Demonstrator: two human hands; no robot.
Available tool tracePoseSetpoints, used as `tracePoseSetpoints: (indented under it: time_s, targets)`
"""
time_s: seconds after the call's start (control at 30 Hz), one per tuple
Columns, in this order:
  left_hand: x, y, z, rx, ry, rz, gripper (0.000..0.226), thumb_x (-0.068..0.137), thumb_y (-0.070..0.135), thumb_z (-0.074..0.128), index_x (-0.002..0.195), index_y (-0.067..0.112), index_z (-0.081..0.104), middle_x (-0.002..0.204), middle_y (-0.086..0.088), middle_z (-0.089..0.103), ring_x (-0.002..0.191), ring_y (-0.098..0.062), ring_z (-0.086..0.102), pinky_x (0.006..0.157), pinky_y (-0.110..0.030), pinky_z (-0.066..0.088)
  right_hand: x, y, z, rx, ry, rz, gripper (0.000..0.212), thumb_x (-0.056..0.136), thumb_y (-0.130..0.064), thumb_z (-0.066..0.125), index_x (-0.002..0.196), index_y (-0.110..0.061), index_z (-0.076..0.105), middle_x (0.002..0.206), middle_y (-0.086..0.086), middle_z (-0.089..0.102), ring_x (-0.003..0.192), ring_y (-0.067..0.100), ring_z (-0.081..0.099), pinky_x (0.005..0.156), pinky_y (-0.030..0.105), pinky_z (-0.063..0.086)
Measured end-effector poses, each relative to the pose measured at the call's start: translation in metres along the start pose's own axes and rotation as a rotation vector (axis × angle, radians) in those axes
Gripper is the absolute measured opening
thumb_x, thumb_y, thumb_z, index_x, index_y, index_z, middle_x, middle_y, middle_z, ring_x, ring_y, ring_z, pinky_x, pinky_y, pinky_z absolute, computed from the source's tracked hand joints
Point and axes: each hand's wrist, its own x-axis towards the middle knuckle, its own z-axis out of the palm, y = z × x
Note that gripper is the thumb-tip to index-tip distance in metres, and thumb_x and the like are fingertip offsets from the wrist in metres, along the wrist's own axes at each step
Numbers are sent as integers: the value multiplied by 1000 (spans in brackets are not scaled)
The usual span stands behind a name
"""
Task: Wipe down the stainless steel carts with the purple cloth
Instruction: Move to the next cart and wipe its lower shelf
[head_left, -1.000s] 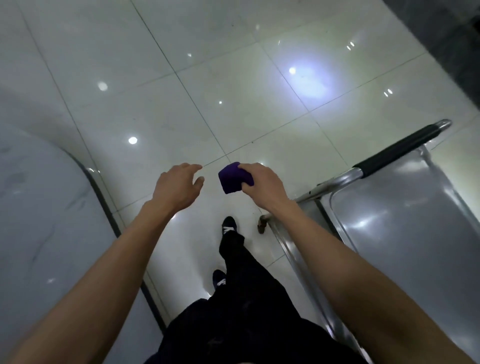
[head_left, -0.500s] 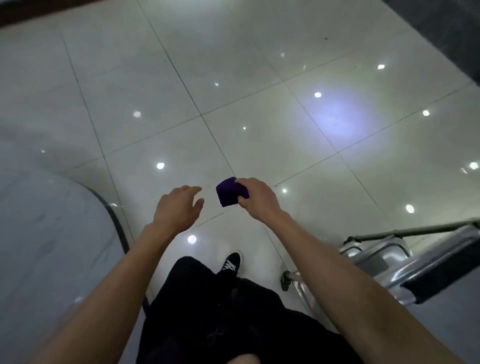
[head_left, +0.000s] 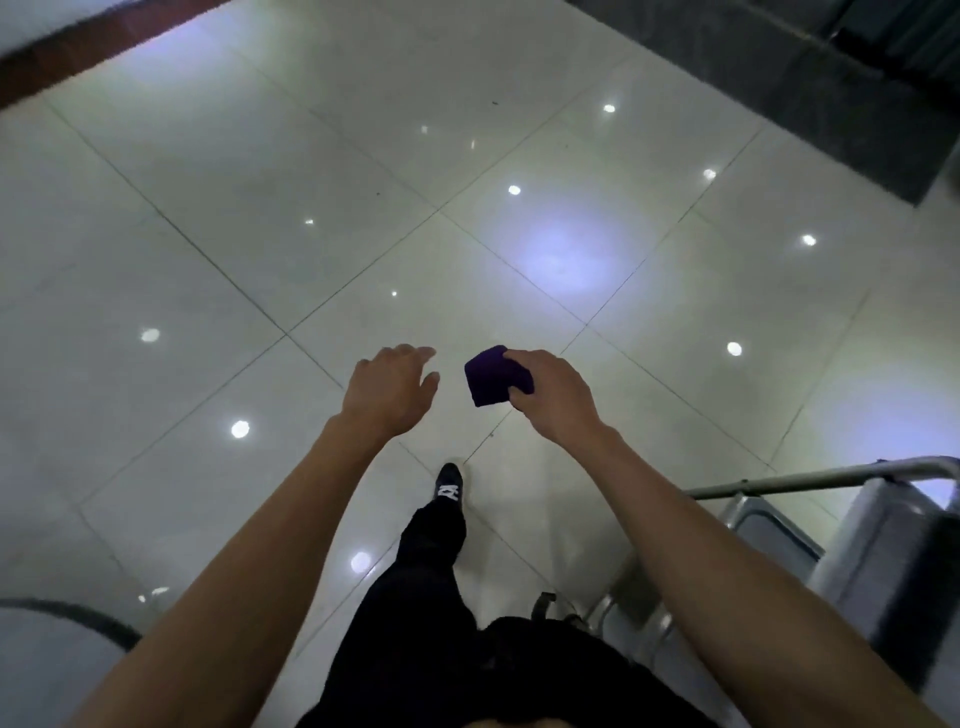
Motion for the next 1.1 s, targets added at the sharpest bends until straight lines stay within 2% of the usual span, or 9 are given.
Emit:
tracePoseSetpoints:
  time_s: [0.17, 0.37, 0.57, 0.77, 0.97, 1.1]
  targets:
    - [113, 63, -18, -6, -73, 204, 48, 104, 41, 43, 149, 23, 46, 146, -4, 54, 128, -25, 54, 104, -44, 44, 28, 53, -57, 31, 107, 170, 53, 91, -23, 63, 142, -30, 51, 136, -6, 57, 120, 18, 54, 92, 32, 46]
    - [201, 165, -24, 26, -155, 440, 47, 104, 43, 44, 148, 26, 46, 148, 1, 52, 132, -22, 51, 109, -42, 41, 39, 127, -120, 72, 280, 422, 54, 89, -23, 64, 141, -31, 51, 134, -6, 59, 116, 18, 55, 82, 27, 41]
    - [287, 288, -19, 86, -198, 596, 30, 103, 39, 48, 125, 25, 62, 120, 3, 65, 110, -20, 61, 98, -40, 46, 54, 220, -179, 174, 443, 571, 53, 89, -24, 65, 140, -29, 51, 133, -5, 60, 116, 18, 57, 91, 34, 50]
    - [356, 427, -19, 246, -204, 749, 41, 104, 40, 44, 142, 25, 52, 138, 2, 59, 126, -22, 54, 101, -41, 42, 70, 312, -252, 299, 543, 669, 54, 88, -23, 63, 140, -32, 52, 130, -6, 60, 116, 18, 57, 92, 40, 52]
    - [388, 557, -17, 328, -206, 920, 45, 104, 39, 42, 146, 23, 48, 142, -1, 56, 128, -25, 53, 101, -43, 43, 61, 384, -323, 284, 626, 753, 54, 89, -23, 62, 141, -32, 51, 135, -8, 58, 120, 18, 54, 94, 38, 50]
    - [405, 643, -5, 387, -225, 1037, 45, 105, 39, 42, 147, 25, 47, 143, -1, 55, 128, -25, 52, 102, -43, 43, 46, 433, -363, 267, 705, 836, 54, 88, -23, 62, 140, -30, 51, 132, -6, 60, 116, 20, 57, 90, 39, 52]
